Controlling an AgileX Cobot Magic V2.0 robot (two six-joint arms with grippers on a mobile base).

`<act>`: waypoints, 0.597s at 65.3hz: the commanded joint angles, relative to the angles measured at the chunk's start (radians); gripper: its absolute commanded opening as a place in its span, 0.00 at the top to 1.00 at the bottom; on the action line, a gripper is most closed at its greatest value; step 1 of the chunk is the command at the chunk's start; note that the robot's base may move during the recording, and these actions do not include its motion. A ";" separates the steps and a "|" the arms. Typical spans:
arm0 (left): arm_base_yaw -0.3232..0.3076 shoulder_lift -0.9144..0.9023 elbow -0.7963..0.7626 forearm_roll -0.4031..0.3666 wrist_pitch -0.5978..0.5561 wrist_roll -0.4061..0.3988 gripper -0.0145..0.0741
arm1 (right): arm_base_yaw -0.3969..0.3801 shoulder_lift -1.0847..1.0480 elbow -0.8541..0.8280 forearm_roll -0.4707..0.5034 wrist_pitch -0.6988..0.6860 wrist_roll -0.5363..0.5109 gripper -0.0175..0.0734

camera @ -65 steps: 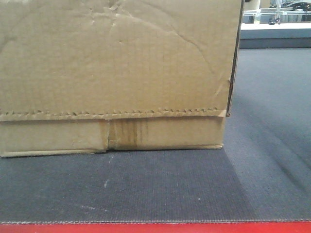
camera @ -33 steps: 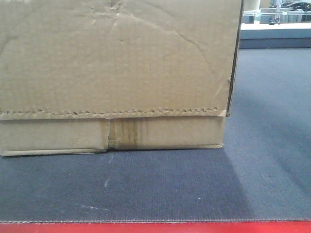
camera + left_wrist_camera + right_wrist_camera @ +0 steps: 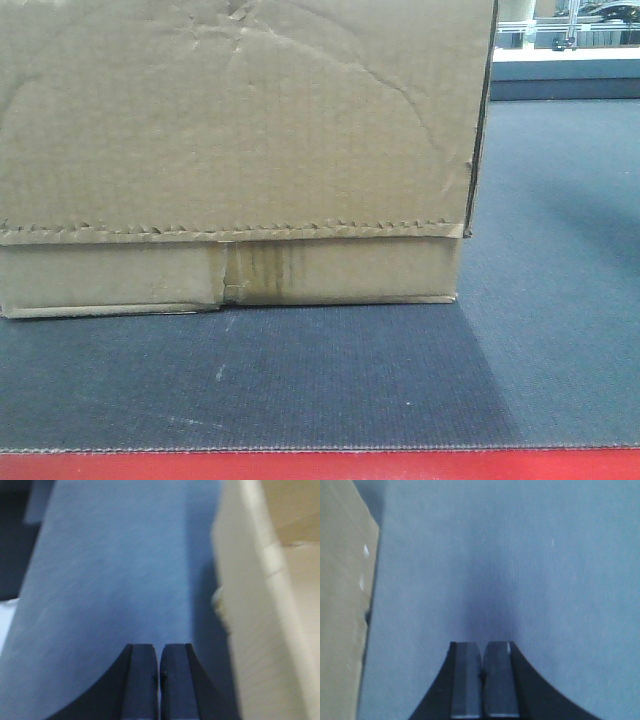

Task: Grab carton from right shelf to conveyor
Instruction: 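Open both grippers and release the carton walls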

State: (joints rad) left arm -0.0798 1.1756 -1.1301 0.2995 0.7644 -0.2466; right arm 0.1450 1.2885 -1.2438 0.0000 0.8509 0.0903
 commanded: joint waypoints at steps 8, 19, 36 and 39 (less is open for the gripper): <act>0.017 -0.172 0.257 -0.009 -0.181 0.006 0.82 | -0.005 -0.181 0.273 -0.023 -0.234 -0.011 0.88; 0.017 -0.356 0.472 -0.017 -0.338 0.006 0.82 | -0.005 -0.363 0.481 -0.033 -0.383 -0.013 0.88; 0.017 -0.700 0.670 -0.017 -0.503 0.006 0.82 | -0.005 -0.647 0.685 -0.033 -0.518 -0.013 0.88; 0.017 -0.757 0.682 -0.017 -0.505 0.006 0.82 | -0.005 -0.708 0.714 -0.033 -0.538 -0.013 0.88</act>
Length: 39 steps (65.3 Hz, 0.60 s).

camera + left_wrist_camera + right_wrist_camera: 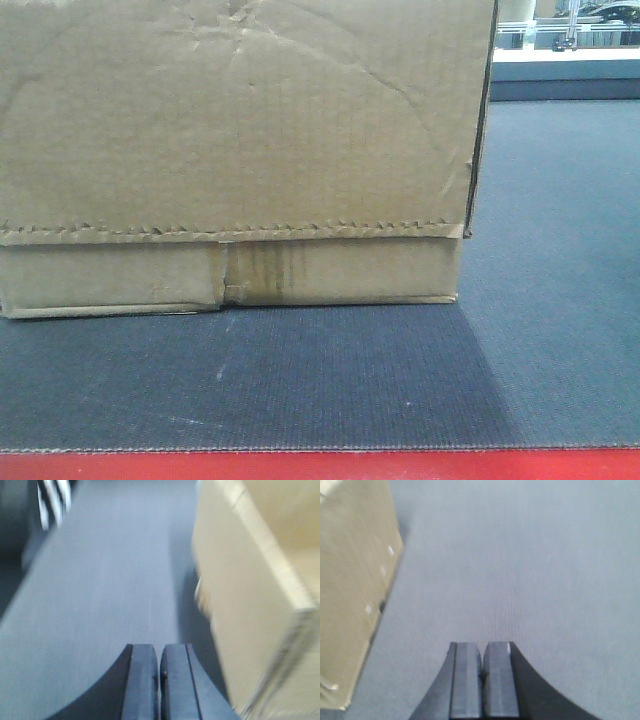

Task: Grab carton from right shelf to conveyor
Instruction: 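Open both grippers and release the carton walls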

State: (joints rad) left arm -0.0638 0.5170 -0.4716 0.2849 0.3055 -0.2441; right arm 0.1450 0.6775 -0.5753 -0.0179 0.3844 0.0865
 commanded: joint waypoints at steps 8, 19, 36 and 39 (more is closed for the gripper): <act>0.001 -0.245 0.041 -0.002 -0.036 0.003 0.82 | -0.005 -0.246 0.089 -0.015 -0.094 -0.073 0.88; 0.001 -0.352 0.041 -0.002 -0.031 0.003 0.82 | -0.005 -0.372 0.092 -0.015 -0.112 -0.098 0.88; 0.001 -0.363 0.041 -0.002 -0.031 0.003 0.82 | -0.005 -0.386 0.092 -0.015 -0.138 -0.098 0.88; 0.001 -0.363 0.041 -0.002 -0.031 0.003 0.82 | -0.005 -0.386 0.092 -0.015 -0.138 -0.098 0.88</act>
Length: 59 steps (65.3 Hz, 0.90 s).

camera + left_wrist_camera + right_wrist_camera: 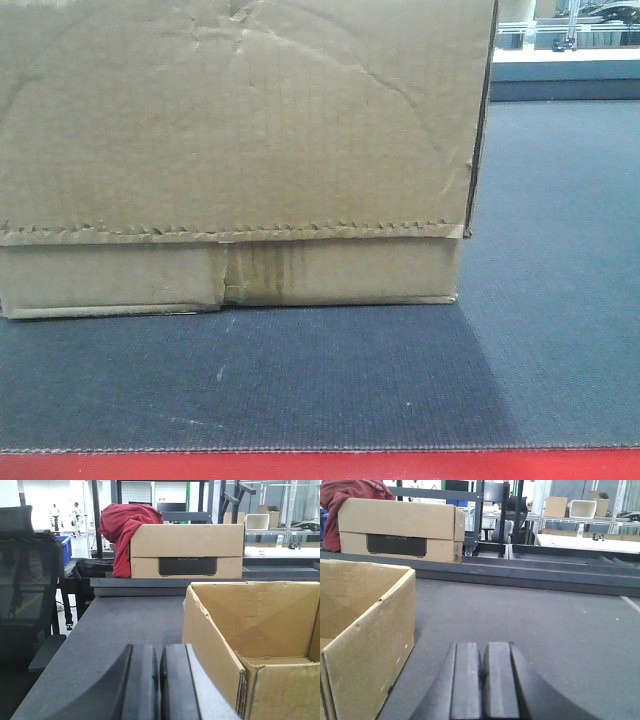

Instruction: Grab carton from right shelf to conveyor

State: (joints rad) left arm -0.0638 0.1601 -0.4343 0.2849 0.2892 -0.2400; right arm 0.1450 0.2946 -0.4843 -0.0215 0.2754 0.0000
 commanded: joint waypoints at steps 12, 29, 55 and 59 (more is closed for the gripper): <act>0.001 -0.006 0.003 -0.002 -0.015 -0.001 0.82 | -0.005 -0.004 0.001 -0.012 -0.029 -0.011 0.88; 0.001 -0.006 0.003 -0.002 -0.016 -0.001 0.82 | -0.005 -0.004 0.001 -0.012 -0.029 -0.011 0.88; 0.117 -0.126 0.205 -0.235 -0.124 0.260 0.82 | -0.005 -0.004 0.001 -0.012 -0.029 -0.011 0.88; 0.124 -0.156 0.288 -0.235 -0.208 0.260 0.82 | -0.005 -0.004 0.001 -0.012 -0.029 -0.011 0.88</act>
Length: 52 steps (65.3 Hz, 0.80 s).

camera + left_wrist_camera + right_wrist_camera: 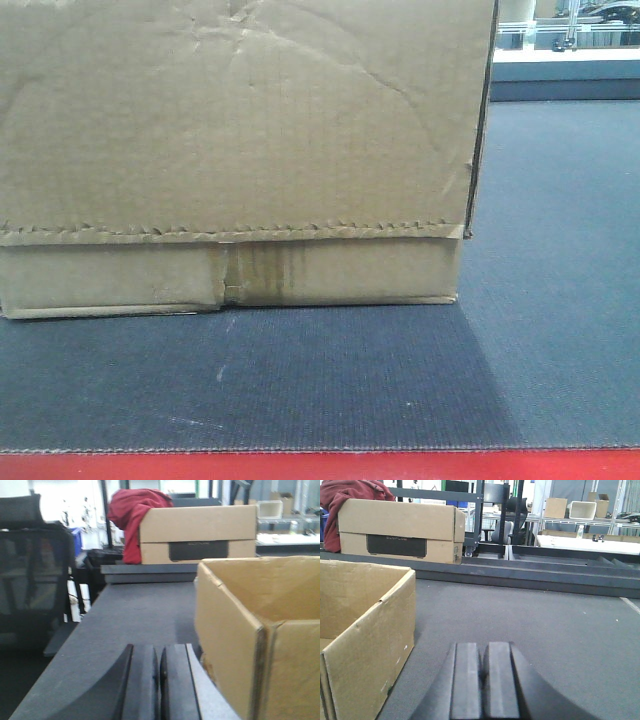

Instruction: Grab carton from right shelf to conveyor

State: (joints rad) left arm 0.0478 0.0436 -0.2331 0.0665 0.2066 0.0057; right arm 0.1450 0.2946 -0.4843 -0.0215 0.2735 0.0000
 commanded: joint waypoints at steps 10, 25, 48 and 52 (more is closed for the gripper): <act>0.015 -0.044 0.233 -0.038 -0.233 0.014 0.82 | -0.005 -0.004 0.001 -0.012 -0.027 -0.011 0.88; 0.015 -0.044 0.233 -0.067 -0.170 0.014 0.82 | -0.005 -0.004 0.001 -0.012 -0.027 -0.011 0.88; 0.015 -0.044 0.233 -0.067 -0.171 0.014 0.82 | -0.005 -0.004 0.001 -0.012 -0.027 -0.011 0.88; 0.015 -0.044 0.233 -0.067 -0.171 0.014 0.82 | -0.005 -0.004 0.001 -0.012 -0.027 -0.011 0.88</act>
State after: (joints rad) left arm 0.0591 0.0051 0.0011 0.0000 0.0547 0.0161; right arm 0.1450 0.2946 -0.4843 -0.0215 0.2697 -0.0055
